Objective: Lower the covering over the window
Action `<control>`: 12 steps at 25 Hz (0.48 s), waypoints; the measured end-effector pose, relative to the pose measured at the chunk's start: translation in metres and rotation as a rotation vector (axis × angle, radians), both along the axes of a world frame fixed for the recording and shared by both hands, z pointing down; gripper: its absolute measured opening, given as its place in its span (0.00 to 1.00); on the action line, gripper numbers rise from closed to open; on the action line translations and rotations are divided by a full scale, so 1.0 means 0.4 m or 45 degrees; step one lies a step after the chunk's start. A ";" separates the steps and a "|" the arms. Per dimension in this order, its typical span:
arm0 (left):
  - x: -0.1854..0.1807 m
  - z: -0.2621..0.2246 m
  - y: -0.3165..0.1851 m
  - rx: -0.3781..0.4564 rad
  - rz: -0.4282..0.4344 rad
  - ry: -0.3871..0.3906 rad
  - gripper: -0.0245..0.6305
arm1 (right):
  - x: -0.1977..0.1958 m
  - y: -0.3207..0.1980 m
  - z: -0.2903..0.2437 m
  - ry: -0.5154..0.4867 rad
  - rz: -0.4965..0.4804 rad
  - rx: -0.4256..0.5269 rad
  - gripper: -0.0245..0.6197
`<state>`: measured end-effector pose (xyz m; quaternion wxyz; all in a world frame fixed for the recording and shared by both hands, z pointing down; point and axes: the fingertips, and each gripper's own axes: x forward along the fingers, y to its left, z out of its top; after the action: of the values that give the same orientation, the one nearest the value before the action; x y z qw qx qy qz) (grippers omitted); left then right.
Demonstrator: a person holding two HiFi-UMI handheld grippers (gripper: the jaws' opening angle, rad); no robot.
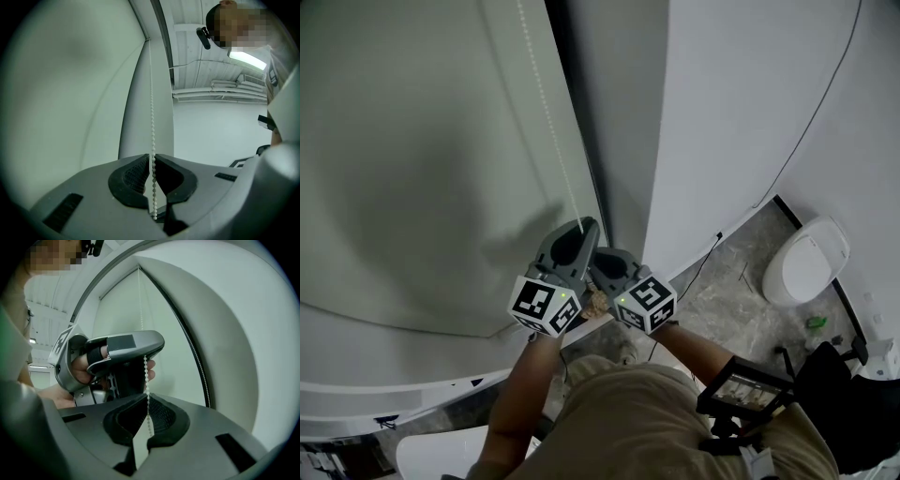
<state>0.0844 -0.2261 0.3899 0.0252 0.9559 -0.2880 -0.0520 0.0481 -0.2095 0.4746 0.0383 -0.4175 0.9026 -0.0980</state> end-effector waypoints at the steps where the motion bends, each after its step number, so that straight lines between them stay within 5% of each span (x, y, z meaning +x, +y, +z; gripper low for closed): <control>1: -0.004 0.003 0.004 0.005 -0.002 0.000 0.09 | 0.001 0.001 0.005 -0.001 0.001 -0.002 0.06; 12: 0.005 0.035 0.009 0.020 0.016 -0.047 0.09 | 0.022 -0.002 0.110 0.049 -0.002 -0.127 0.06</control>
<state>0.0863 -0.2226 0.4037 0.0129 0.9587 -0.2819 -0.0365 0.0568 -0.2102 0.5184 0.0001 -0.4201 0.8974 -0.1350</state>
